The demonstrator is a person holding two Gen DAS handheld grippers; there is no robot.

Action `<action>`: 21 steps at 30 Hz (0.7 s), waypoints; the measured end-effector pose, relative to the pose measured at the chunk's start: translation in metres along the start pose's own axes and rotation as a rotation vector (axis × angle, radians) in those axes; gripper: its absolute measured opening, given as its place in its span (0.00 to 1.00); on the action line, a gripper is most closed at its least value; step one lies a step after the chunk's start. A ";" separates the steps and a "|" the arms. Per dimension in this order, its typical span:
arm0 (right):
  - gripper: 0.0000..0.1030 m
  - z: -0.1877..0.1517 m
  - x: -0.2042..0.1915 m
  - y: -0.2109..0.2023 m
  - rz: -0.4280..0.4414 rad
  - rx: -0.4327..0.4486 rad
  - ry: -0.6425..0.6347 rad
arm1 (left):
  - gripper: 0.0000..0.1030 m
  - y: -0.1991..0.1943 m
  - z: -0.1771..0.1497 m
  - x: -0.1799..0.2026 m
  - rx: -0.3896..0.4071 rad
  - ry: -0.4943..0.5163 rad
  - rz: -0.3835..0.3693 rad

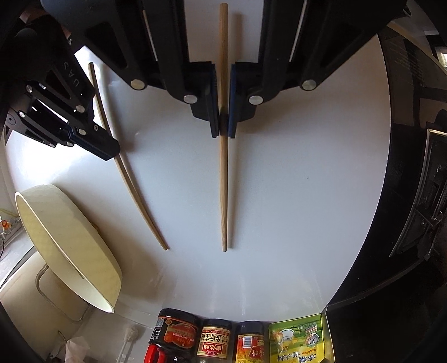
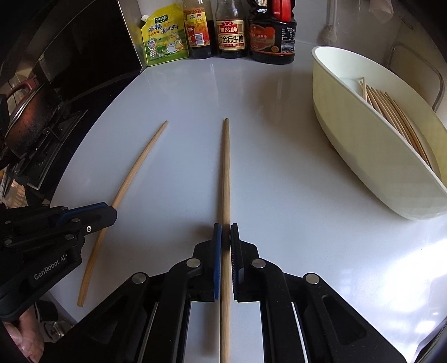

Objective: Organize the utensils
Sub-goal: 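Close the left gripper on one chopstick while the right gripper closes on the other, then lift and carry both held chopsticks over the white basin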

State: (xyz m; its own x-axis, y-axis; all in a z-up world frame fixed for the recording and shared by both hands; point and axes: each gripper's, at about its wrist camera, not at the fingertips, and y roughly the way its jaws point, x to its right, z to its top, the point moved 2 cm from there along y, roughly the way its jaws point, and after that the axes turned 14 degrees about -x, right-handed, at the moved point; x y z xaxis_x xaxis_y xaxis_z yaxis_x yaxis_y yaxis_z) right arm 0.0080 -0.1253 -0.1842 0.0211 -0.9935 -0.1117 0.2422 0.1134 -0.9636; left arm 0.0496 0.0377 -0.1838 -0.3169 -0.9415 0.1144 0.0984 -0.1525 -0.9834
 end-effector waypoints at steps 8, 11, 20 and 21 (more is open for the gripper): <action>0.06 -0.002 0.006 -0.026 0.080 0.006 0.029 | 0.07 -0.020 0.008 0.010 0.013 0.013 -0.019; 0.06 0.001 0.010 -0.037 0.084 0.022 0.020 | 0.07 -0.030 0.015 0.016 0.032 0.011 -0.015; 0.06 0.026 0.057 -0.100 0.077 0.150 0.050 | 0.07 -0.075 0.052 0.055 0.109 0.038 -0.058; 0.06 0.029 0.067 -0.106 0.073 0.164 0.063 | 0.07 -0.080 0.059 0.065 0.123 0.050 -0.066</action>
State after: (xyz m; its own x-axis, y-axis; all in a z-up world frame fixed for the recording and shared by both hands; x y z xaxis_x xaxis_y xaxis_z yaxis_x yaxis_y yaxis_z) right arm 0.0121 -0.2044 -0.0828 -0.0151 -0.9797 -0.1999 0.3974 0.1776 -0.9003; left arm 0.0765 -0.0289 -0.0897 -0.3731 -0.9125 0.1675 0.1901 -0.2519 -0.9489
